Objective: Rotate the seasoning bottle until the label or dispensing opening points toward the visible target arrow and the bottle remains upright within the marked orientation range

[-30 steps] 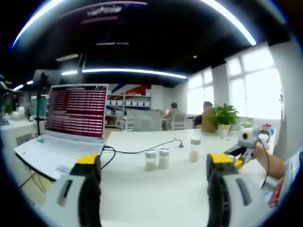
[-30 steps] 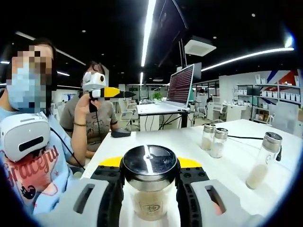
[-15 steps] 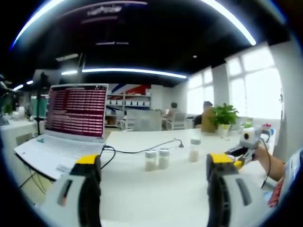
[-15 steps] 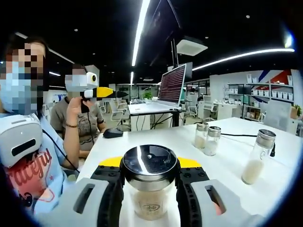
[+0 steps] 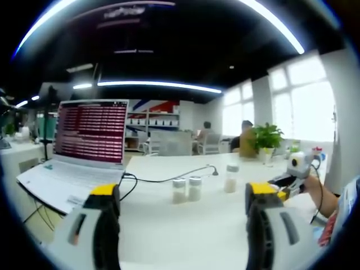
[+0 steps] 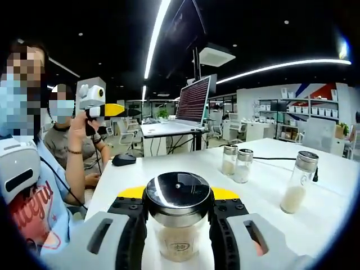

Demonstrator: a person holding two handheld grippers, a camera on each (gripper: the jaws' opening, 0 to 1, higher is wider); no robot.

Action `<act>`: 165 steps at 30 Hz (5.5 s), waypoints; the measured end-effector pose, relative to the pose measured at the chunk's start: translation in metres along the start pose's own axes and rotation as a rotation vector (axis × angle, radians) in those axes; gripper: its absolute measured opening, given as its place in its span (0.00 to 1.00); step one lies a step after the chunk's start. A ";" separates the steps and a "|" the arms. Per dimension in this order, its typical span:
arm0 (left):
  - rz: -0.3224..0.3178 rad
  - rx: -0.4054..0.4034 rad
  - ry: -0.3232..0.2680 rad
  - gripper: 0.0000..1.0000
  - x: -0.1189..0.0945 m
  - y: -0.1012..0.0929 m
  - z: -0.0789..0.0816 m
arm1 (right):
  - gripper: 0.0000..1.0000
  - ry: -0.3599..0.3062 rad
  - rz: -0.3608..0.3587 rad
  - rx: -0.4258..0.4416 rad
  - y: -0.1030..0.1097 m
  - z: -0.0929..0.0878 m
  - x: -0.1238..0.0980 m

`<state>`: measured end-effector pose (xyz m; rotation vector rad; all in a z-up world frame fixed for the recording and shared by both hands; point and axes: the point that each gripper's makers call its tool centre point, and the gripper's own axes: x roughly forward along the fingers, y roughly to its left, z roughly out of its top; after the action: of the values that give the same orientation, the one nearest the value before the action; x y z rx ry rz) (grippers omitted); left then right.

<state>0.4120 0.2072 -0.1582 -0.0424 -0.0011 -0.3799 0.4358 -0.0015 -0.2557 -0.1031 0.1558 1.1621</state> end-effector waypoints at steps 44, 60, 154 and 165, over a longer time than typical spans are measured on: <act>-0.006 0.005 0.002 0.98 0.002 -0.001 0.002 | 0.41 -0.075 -0.250 0.017 -0.012 0.002 0.000; -0.001 0.001 0.000 0.98 0.001 0.000 0.002 | 0.41 -0.095 -0.325 0.029 -0.014 0.001 0.000; -0.009 0.002 0.011 0.98 0.003 -0.005 -0.001 | 0.99 -0.135 -0.173 -0.042 -0.007 0.055 -0.025; -0.002 -0.003 0.010 0.98 -0.001 -0.007 -0.003 | 0.97 -0.108 -0.029 -0.056 -0.016 0.046 -0.035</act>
<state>0.4080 0.2009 -0.1609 -0.0438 0.0095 -0.3821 0.4400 -0.0326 -0.2047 -0.0911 0.0266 1.1406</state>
